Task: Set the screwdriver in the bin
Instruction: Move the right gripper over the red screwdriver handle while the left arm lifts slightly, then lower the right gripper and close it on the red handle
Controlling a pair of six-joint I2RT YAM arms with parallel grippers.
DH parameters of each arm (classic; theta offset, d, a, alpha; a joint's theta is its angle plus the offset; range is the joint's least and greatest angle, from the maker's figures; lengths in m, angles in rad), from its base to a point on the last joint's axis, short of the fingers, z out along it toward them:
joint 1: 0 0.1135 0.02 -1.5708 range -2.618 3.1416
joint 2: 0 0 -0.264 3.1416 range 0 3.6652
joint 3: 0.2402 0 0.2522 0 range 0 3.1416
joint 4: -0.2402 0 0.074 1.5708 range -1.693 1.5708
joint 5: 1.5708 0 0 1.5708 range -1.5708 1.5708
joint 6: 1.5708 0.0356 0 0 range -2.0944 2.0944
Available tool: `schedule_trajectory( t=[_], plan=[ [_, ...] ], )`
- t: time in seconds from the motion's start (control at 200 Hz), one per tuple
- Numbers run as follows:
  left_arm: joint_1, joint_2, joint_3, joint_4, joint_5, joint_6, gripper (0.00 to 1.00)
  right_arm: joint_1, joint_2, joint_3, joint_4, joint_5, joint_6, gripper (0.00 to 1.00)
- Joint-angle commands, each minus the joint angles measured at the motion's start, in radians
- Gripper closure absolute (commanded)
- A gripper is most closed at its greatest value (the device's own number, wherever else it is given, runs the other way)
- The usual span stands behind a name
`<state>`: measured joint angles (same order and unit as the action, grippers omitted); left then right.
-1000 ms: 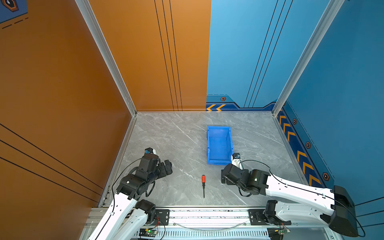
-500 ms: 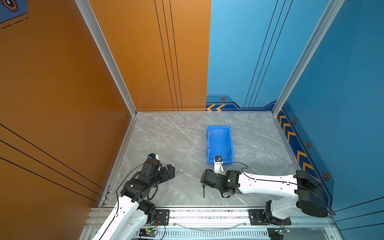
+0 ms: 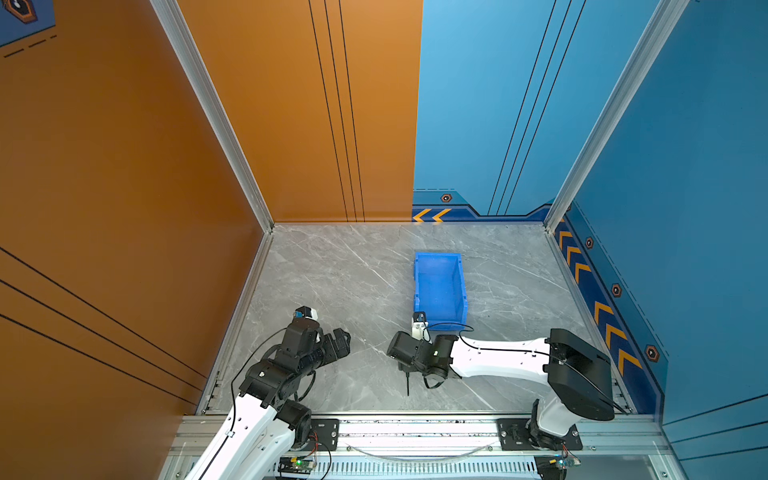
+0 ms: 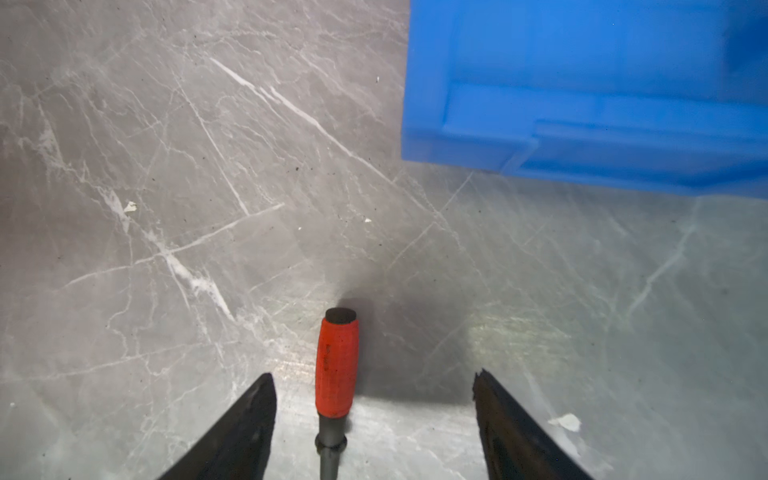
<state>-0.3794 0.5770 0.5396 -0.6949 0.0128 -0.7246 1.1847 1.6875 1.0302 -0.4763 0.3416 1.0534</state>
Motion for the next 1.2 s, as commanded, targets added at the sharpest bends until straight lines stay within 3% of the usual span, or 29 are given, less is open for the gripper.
schedule_trajectory(
  t=[0.0,0.881,1.197],
  plan=[
    [-0.009,0.0,-0.013,0.012,0.004,-0.001,0.02,-0.012,0.037,0.037,0.027,-0.046,-0.036,0.28],
    [-0.042,-0.009,-0.023,0.013,-0.029,0.001,0.02,-0.037,0.149,0.07,0.025,-0.135,-0.064,0.61],
    [-0.082,-0.016,-0.028,0.011,-0.053,-0.002,0.02,-0.032,0.135,0.038,0.019,-0.129,-0.045,0.83]
  ],
)
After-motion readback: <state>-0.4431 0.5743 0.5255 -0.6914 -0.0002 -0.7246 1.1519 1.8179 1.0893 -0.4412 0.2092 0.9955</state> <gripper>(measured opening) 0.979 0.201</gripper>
